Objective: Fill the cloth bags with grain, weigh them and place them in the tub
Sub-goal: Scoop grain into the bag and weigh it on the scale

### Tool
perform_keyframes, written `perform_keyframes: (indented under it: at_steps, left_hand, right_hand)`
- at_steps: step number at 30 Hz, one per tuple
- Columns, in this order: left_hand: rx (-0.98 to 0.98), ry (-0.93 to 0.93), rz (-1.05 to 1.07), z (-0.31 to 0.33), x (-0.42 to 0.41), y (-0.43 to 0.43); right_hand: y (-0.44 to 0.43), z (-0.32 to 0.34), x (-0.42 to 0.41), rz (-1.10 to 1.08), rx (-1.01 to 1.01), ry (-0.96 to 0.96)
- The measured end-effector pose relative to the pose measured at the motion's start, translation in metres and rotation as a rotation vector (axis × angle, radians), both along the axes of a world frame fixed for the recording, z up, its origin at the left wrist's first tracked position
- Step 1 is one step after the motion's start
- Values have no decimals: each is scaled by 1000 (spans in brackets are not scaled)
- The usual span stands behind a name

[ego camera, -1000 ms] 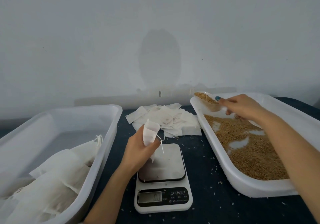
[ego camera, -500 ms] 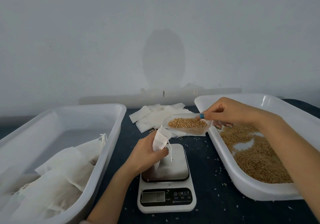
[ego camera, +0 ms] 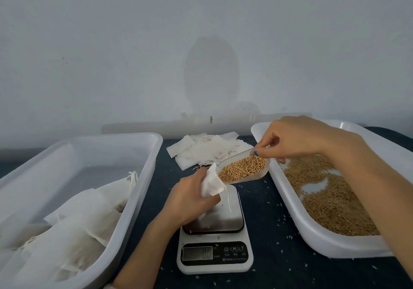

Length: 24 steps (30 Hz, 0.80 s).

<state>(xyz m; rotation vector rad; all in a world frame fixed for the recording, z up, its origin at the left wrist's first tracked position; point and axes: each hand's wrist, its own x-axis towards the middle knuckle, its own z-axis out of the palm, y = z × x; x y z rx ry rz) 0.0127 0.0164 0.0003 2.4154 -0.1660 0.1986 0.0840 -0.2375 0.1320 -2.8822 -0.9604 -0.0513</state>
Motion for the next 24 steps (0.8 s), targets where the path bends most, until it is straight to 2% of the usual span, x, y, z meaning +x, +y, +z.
perform_keyframes:
  at_steps: [5,14,24]
  left_hand:
    - [-9,8,-17,1,-1,0]
    - [-56,8,-40,2,-1,-1]
    - [-152,-18,-88,-2,0,0]
  right_hand:
    - [7,11,-4,15,-100,-94]
    - [17,22,-13,1,-197,-142]
    - [20,28,-15,2,-217,-159]
